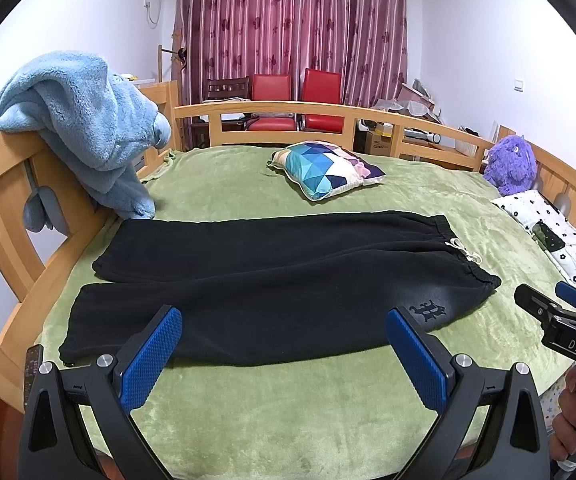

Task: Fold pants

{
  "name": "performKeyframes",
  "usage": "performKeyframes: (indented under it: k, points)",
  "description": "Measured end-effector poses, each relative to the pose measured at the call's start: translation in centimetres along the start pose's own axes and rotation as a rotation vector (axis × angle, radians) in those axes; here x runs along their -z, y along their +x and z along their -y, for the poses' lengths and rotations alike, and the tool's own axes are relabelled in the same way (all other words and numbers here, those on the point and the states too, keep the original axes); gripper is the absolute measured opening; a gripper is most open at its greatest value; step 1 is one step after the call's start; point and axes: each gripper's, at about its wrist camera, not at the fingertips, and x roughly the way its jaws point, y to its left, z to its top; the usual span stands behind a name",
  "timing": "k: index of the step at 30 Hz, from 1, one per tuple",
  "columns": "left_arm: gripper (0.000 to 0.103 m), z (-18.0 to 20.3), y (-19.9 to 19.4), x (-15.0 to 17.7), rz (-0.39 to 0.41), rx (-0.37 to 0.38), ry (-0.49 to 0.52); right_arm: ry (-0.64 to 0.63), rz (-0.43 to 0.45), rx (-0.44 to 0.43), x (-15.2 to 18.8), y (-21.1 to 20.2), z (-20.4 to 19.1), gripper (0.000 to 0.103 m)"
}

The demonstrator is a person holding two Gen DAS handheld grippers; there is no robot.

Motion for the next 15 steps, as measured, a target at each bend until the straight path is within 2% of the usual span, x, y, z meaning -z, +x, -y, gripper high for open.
performKeyframes:
  k: [9, 15]
  points:
    - [0.103, 0.26, -0.32, 0.01, 0.008, 0.0, 0.008, 0.014, -0.002, -0.021, 0.03, 0.36, -0.17, 0.103]
    - [0.103, -0.74, -0.11, 0.42, 0.003, -0.029, 0.018, -0.003, 0.024, -0.051, 0.24, 0.57, -0.27, 0.103]
